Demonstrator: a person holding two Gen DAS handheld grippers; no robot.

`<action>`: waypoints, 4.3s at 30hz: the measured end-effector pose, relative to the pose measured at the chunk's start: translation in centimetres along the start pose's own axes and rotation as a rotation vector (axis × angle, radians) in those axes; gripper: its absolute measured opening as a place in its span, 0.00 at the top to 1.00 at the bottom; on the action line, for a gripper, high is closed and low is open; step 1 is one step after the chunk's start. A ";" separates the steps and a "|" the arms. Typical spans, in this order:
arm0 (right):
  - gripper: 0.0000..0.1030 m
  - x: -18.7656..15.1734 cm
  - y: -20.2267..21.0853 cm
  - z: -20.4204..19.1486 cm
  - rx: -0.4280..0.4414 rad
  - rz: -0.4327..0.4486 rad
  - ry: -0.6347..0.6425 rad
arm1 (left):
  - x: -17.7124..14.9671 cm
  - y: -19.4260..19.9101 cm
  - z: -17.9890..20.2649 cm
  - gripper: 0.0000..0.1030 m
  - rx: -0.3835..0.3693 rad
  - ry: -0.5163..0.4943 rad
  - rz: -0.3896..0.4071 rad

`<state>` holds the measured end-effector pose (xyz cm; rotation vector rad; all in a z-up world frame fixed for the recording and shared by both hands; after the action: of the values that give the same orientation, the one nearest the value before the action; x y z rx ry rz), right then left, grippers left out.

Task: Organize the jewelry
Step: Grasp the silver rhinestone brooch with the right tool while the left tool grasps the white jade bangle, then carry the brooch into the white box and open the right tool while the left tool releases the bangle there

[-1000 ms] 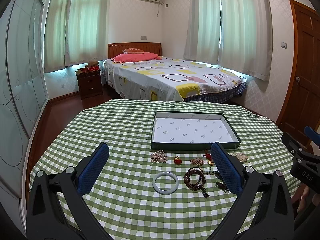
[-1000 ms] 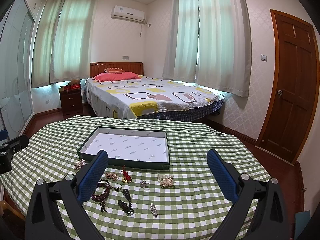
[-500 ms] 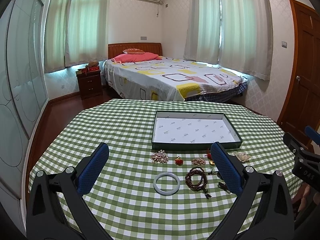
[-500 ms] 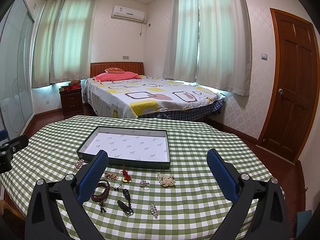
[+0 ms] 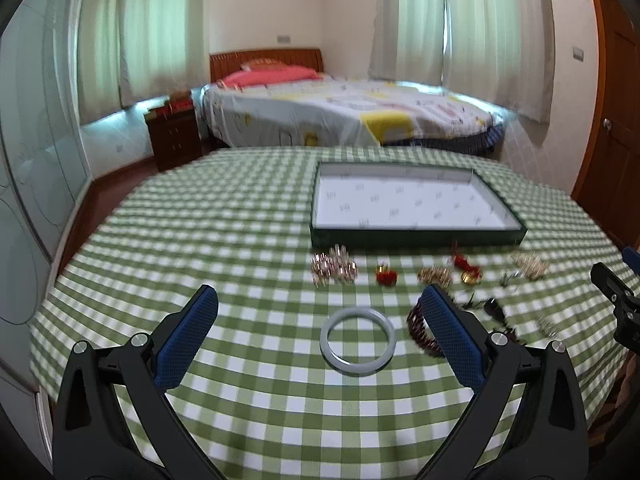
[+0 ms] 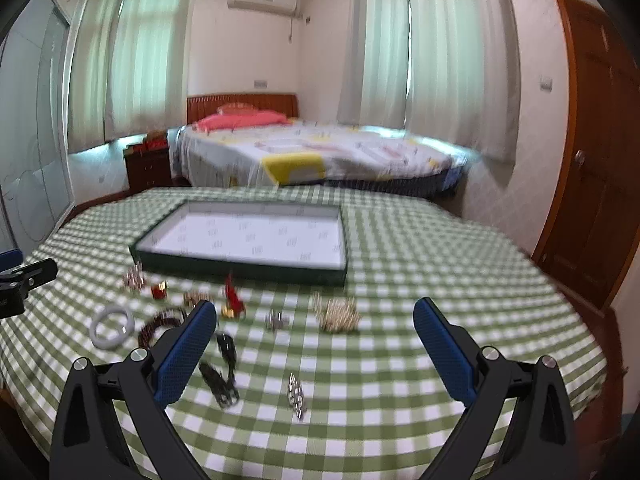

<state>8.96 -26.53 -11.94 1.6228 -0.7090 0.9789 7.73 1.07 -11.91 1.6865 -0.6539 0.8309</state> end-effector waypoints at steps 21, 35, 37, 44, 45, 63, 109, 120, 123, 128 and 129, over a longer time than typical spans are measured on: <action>0.47 -5.9 -5.7 2.9 0.097 -0.164 -0.096 | -3.3 -6.4 3.4 0.05 -0.019 -0.067 -0.064; 0.73 -6.6 -5.7 2.0 0.131 -0.201 -0.056 | -4.0 -8.2 4.2 0.05 -0.031 -0.091 -0.139; 0.77 -6.6 -5.6 2.0 0.136 -0.201 -0.057 | -4.1 -8.3 4.2 0.05 -0.038 -0.089 -0.148; 0.85 -6.7 -5.6 2.0 0.154 -0.200 -0.063 | -4.3 -9.0 4.2 0.05 -0.043 -0.085 -0.184; 0.85 -6.6 -5.6 2.0 0.155 -0.200 -0.063 | -4.3 -9.0 4.3 0.04 -0.041 -0.087 -0.183; 0.83 -7.0 -4.8 2.1 0.137 -0.212 -0.059 | -4.4 -8.7 4.3 0.20 -0.054 -0.087 -0.165; 0.87 7.5 -12.0 4.0 0.143 -0.030 -0.041 | 9.3 -11.2 7.6 0.33 -0.112 -0.037 0.023; 0.87 5.2 -20.0 6.8 0.135 -0.206 -0.108 | 8.8 -19.4 10.2 0.33 -0.096 -0.074 -0.120; 0.87 4.7 -20.8 7.2 0.138 -0.237 -0.120 | 8.2 -20.4 10.5 0.33 -0.094 -0.089 -0.143; 0.87 4.5 -21.5 7.5 0.140 -0.271 -0.125 | 7.9 -21.4 10.8 0.33 -0.108 -0.094 -0.183; 0.87 4.4 -21.7 7.5 0.135 -0.281 -0.122 | 7.9 -21.6 10.9 0.33 -0.112 -0.094 -0.194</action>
<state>31.13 -28.01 -19.17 1.8544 -0.4861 0.7419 31.38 -4.05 -19.92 1.6641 -0.5787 0.5704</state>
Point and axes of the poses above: each gripper's, at about its wrist camera, not at the fingertips, and y roughly against the way its jaws point, z to its right, x to its top, the point moved 3 cm from there along -y, roughly the way its jaws point, and after that the axes turned 15 degrees about x, right-handed, at the moved point
